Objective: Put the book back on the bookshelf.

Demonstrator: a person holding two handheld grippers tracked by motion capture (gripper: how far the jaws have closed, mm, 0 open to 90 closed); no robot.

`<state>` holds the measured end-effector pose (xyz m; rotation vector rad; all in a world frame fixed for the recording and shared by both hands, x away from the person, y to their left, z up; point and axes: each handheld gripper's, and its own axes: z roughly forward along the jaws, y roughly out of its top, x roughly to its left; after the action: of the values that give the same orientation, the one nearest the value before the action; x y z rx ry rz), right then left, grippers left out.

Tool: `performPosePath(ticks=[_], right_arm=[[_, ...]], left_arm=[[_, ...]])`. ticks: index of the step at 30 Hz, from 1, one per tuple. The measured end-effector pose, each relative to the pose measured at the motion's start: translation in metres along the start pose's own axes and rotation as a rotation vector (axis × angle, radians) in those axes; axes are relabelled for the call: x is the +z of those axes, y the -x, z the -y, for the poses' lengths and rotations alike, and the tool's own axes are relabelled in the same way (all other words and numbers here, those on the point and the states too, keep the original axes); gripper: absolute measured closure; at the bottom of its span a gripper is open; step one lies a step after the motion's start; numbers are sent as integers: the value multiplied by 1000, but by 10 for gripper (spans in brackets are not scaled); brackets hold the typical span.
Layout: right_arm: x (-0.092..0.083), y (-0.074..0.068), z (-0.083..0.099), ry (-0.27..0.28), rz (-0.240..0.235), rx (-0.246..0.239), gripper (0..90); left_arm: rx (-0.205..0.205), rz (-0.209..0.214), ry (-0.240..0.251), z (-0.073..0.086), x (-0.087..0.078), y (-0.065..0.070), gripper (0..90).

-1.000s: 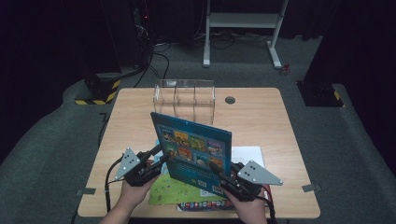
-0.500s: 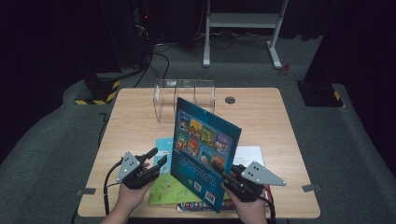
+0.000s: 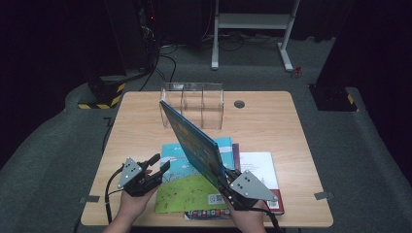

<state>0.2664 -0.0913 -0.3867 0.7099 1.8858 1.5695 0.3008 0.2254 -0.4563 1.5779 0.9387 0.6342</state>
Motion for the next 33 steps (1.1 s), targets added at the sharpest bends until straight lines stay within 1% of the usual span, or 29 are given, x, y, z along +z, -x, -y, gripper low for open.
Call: performPosePath(ticks=[1,2,3,4,5,6,7,9,12,14,17,18,19,20,23,25,27,28,33], right_arm=[[0,0,0,0,0,0,833],[7,-1,2,7,7,9,833],[7,-1,2,7,7,9,833],[14,-1,5,18,22,15,833],[14,-1,5,18,22,15,833],[22,-2,8,27,35,16,832],[22,-2,8,27,35,16,832],[29,-3,9,33,50,15,832],[39,-5,11,36,65,15,832],[44,-7,12,37,70,15,831],[52,-8,19,31,69,31,831],[53,-10,21,47,75,34,830],[53,-10,21,47,75,34,830],[55,-10,21,47,78,30,830],[55,-11,21,47,77,31,830],[56,-11,21,46,80,32,829],[56,-11,21,45,80,31,828],[58,-11,21,47,81,33,827],[58,-12,22,49,82,32,825]], left_arm=[[0,0,0,0,0,0,506],[-1,-1,-1,0,-1,-1,506],[-2,-2,-4,0,-1,-1,506],[-10,-3,-4,1,-1,-2,505],[-15,-1,-7,1,-1,-3,505],[-20,-2,-12,2,0,-2,503],[-20,-2,-12,2,0,-2,501],[-8,0,-11,1,-1,-1,497],[-12,6,-10,-2,-2,0,482],[2,2,-14,-3,-3,0,473],[-9,5,-11,-4,-4,1,456],[-6,5,-8,-5,-4,2,450],[0,4,-9,-6,-5,2,450],[-4,8,2,-8,-7,4,439],[1,9,3,-13,-9,7,430],[-6,0,-5,-17,-9,11,415],[-3,0,-7,-20,-9,14,399],[0,0,-6,-23,-9,18,393],[-5,11,-10,-25,-9,22,386]])
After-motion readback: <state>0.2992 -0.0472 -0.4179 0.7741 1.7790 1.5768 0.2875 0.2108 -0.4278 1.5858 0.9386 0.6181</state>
